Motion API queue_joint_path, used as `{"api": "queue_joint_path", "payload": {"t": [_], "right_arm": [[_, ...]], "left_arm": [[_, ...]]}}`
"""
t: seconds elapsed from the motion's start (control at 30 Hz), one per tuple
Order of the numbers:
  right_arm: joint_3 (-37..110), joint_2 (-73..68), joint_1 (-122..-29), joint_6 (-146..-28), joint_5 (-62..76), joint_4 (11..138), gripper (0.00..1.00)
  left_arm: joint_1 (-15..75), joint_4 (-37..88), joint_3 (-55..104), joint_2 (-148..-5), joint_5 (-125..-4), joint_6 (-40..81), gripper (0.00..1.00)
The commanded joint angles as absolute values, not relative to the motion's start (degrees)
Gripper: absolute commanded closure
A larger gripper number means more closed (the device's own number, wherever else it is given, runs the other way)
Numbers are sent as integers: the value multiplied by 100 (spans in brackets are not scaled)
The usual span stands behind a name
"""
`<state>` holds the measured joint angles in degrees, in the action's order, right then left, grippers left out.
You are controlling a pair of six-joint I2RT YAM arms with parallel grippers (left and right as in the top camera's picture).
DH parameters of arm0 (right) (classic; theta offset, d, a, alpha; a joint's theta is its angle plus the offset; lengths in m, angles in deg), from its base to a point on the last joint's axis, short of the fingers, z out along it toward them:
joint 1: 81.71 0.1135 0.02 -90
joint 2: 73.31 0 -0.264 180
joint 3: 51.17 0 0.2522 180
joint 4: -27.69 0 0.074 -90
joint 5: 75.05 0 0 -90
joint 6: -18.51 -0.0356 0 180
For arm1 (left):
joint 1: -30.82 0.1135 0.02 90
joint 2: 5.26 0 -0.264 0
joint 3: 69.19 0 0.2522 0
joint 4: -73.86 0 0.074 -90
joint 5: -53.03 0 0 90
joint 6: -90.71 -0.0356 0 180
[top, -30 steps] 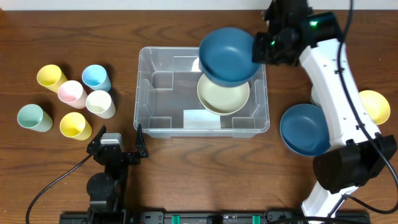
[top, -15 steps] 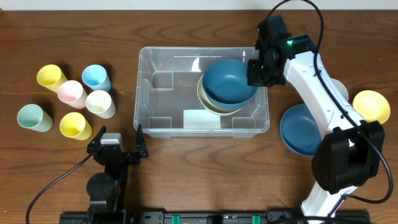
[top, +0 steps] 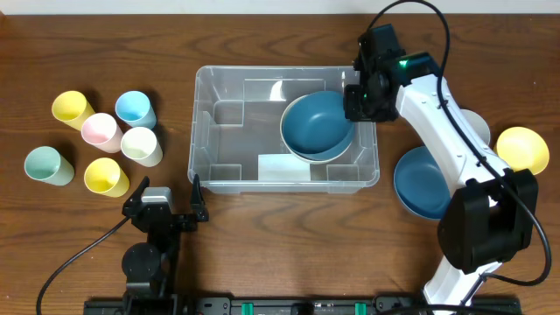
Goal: Pack container
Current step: 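Lower the dark-blue bowl into the cream bowl in the bin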
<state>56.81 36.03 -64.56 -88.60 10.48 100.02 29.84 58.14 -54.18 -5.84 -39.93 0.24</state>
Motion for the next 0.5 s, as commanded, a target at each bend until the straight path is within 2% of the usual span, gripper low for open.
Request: {"api": "queue_joint_path", "payload": {"t": [0.0,0.1,0.23,0.33,0.47], "right_arm": [[5683,3557,-6362,-8746,1041,9963,57],[5698,3555,-6365,-8735,1041,9965,36],[5871,3555,-6365,-8707,1041,10133,33],[6094,3555,-6365,-8700,1041,10277,39],[6216,3555,-6362,-8705,1039,10363,60]], "left_arm": [[2965,5613,-5520,-549,-3930,-57,2],[2965,5613,-5520,-549,-3930,-57,2],[2965,5613,-5520,-549,-3930,-57,2],[2965,5613,-5520,-549,-3930,-57,2],[2965,5613,-5520,-549,-3930,-57,2]]}}
